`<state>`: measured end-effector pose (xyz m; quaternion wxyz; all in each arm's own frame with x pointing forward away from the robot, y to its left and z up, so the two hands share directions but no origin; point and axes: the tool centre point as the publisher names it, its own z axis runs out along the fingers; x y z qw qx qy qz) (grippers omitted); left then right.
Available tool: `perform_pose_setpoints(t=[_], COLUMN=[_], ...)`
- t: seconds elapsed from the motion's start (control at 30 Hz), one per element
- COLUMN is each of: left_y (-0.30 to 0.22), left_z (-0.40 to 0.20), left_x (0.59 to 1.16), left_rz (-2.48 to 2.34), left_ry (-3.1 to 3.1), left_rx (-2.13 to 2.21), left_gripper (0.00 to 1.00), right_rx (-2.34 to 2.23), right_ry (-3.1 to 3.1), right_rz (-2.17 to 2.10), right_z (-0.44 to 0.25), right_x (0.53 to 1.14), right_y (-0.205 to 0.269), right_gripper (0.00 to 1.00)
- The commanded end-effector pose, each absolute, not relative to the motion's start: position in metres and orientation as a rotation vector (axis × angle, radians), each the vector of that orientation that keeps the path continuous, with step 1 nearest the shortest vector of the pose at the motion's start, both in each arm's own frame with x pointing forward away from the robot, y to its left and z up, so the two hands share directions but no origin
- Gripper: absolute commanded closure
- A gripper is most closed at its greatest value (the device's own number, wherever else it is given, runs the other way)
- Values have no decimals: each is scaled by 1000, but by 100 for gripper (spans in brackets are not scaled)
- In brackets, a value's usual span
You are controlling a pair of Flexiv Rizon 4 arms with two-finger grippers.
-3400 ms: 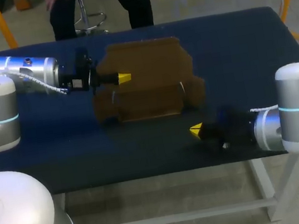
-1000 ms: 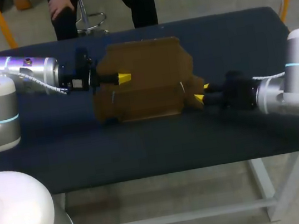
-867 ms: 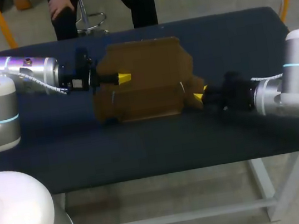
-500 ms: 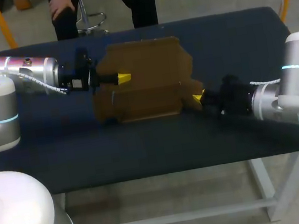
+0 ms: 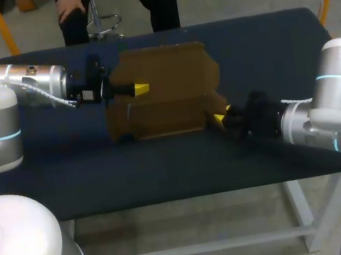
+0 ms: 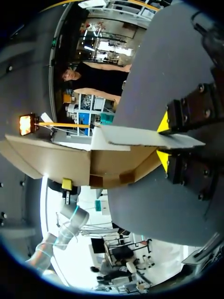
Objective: Assemble the packaging by folding the flat box into shape, placing the metal phone stand inside, and closing the box properly
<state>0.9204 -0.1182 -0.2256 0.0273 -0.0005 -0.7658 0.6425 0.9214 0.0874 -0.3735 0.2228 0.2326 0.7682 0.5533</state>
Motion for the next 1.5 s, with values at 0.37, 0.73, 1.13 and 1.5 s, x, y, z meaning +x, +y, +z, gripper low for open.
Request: perform_pose_setpoints(t=[0.37, 0.73, 1.13, 1.5], left_y=[-119, -119, -119, -119], left_z=[-228, -228, -228, -228], left_x=[921, 921, 921, 921], left_rz=[1983, 1983, 1983, 1983], left_ry=[-2361, -2361, -2361, -2361], left_rx=[-6, -6, -6, -6], left_gripper=[100, 100, 100, 100], right_rx=[684, 696, 716, 746], right_ry=[2092, 2075, 2070, 2090], right_rz=[1506, 1519, 1515, 1488], right_z=[-378, -375, -376, -377], right_x=[902, 893, 880, 851], right_y=[109, 123, 131, 116], right_gripper=[70, 58, 55, 55])
